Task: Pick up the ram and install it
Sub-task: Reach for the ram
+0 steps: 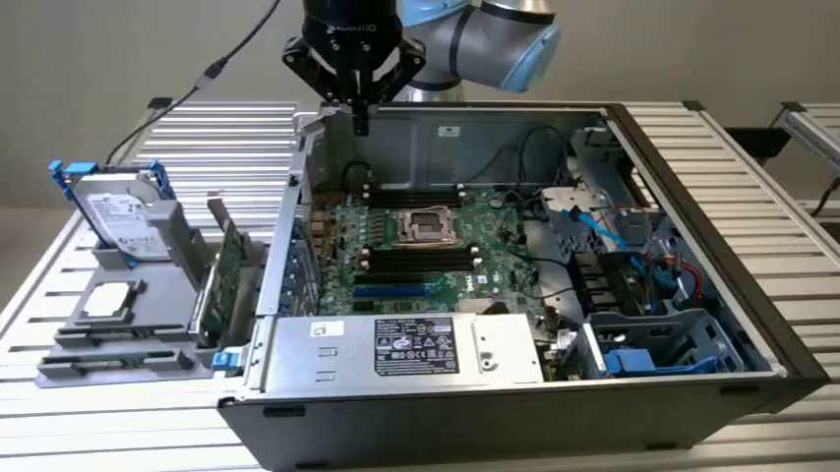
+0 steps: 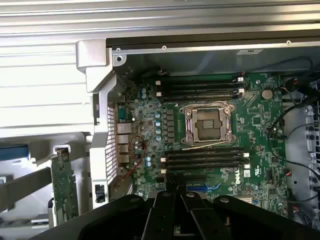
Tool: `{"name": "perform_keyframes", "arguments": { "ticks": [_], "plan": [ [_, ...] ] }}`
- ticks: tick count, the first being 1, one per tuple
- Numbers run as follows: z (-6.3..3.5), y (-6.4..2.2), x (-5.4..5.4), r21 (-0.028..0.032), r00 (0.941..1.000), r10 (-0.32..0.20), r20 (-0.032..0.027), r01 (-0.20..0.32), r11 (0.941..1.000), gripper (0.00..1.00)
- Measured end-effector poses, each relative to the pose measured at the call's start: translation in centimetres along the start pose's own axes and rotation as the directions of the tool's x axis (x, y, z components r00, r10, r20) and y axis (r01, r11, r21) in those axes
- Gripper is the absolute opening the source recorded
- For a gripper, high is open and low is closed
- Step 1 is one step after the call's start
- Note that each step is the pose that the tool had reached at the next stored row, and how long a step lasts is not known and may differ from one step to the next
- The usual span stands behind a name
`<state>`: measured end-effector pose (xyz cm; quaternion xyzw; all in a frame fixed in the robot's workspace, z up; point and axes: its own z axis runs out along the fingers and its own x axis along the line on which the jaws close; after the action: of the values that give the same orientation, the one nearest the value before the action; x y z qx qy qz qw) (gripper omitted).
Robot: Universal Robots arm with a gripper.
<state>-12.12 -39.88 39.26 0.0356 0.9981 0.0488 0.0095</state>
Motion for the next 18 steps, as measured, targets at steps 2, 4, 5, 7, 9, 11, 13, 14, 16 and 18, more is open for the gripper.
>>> {"name": "perform_keyframes", "arguments": {
  "ticks": [2, 4, 5, 7, 9, 11, 13, 14, 16, 18],
  "plan": [
    [0.0, 0.0, 0.0, -0.0006, 1.0, 0.0, -0.0001, 0.0, 1.0, 0.11],
    [0.0, 0.0, 0.0, -0.0011, 1.0, 0.0, -0.0001, 0.0, 1.0, 0.11],
    [0.0, 0.0, 0.0, -0.0012, 1.0, 0.0, -0.0001, 0.0, 1.0, 0.11],
    [0.0, 0.0, 0.0, -0.0016, 1.0, 0.0, -0.0001, 0.0, 1.0, 0.11],
    [0.0, 0.0, 0.0, -0.0019, 1.0, 0.0, -0.0002, 0.0, 1.0, 0.11],
    [0.0, 0.0, 0.0, -0.0022, 1.0, 0.0, -0.0002, 0.0, 1.0, 0.11],
    [0.0, 0.0, 0.0, -0.0025, 1.0, 0.0, -0.0002, 0.0, 1.0, 0.11],
    [0.0, -0.02, 0.1, -0.0027, 1.0, 0.0, -0.0001, 0.0, 1.0, 0.11],
    [-0.04, -0.26, 0.8, -0.0026, 1.0, 0.0, -0.0001, 0.0, 1.0, 0.11],
    [-0.07, -0.48, 1.7, -0.0024, 1.0, 0.0, -0.0002, 0.0, 1.0, 0.11]
  ]
}}
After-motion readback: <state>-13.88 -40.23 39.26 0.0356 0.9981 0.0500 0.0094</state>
